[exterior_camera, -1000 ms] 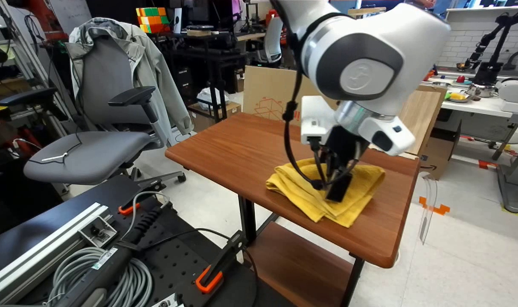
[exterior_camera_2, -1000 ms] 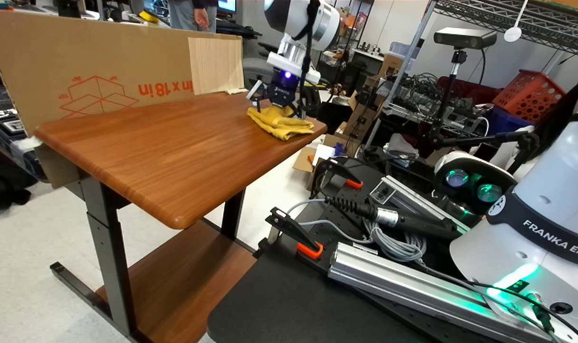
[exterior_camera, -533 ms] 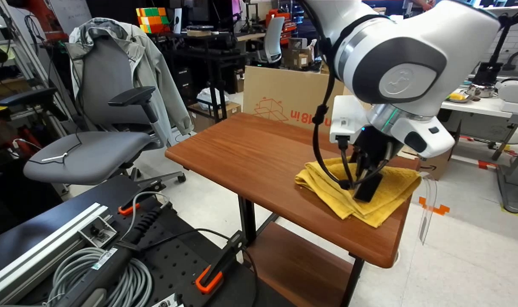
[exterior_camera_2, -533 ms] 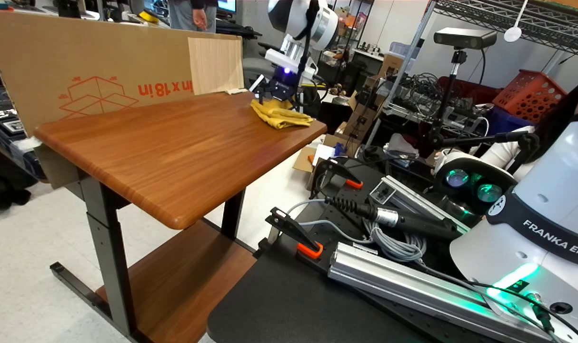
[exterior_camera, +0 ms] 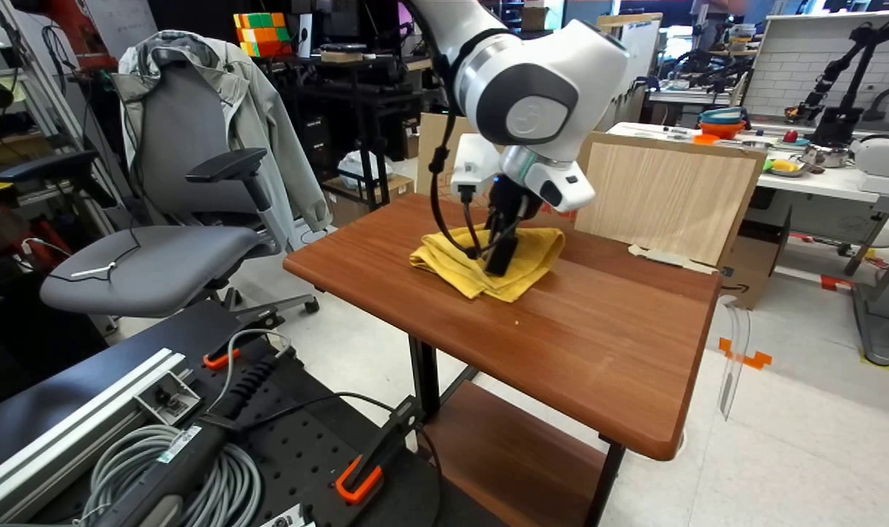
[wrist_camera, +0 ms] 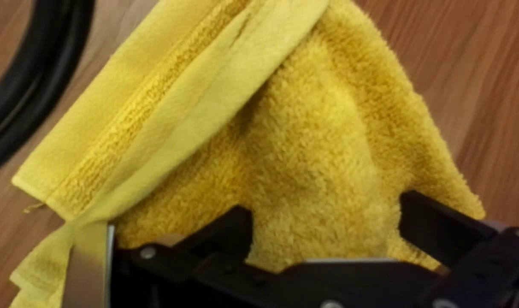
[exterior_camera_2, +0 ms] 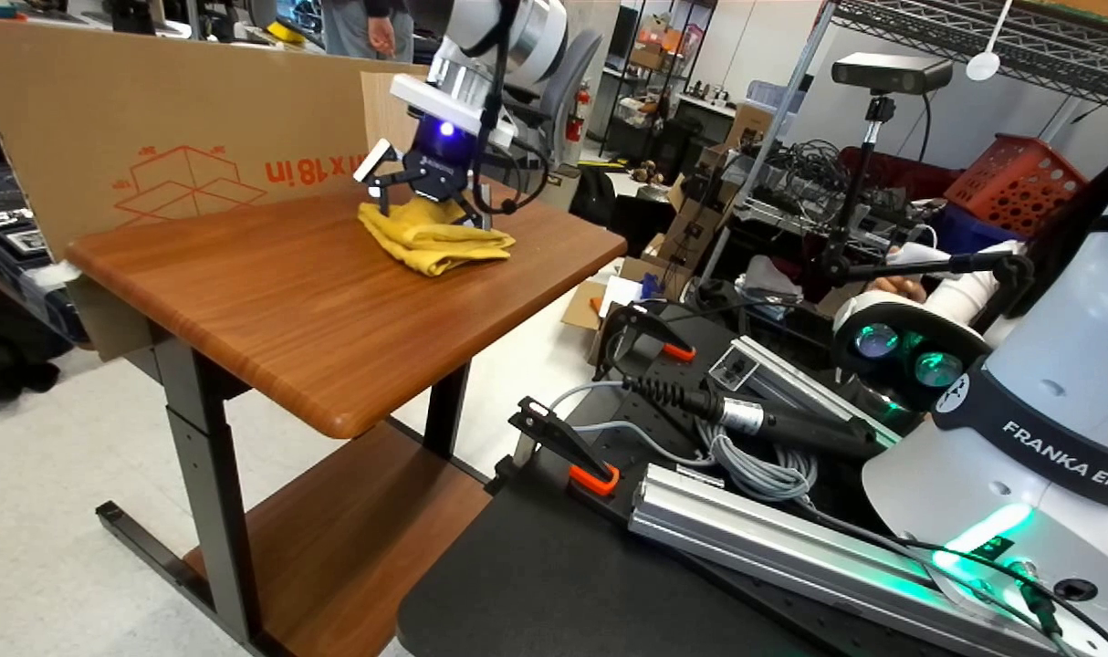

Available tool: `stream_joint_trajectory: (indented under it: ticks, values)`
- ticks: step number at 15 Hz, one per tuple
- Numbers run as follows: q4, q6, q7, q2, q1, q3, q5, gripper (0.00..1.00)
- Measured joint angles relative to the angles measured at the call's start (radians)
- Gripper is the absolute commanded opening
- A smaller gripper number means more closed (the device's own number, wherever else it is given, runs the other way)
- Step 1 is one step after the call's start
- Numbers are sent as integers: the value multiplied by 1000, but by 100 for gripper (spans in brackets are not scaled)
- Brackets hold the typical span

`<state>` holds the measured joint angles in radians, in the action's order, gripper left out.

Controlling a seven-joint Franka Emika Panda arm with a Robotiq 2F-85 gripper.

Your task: Use the yellow towel to wipe the table

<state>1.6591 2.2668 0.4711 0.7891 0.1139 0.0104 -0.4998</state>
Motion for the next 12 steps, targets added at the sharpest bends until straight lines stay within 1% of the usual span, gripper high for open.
stream_joint_trajectory:
  ticks: [3,6,9,12]
  values:
    - [45,2,-75,-34,-4,-84,-74,100]
    - [54,-3,-140,-71,-1,-143,-193,100]
    - [19,-15,-144,-77,-8,-160,-288,100]
    - [-21,-17,-141,-53,-16,-154,-320,100]
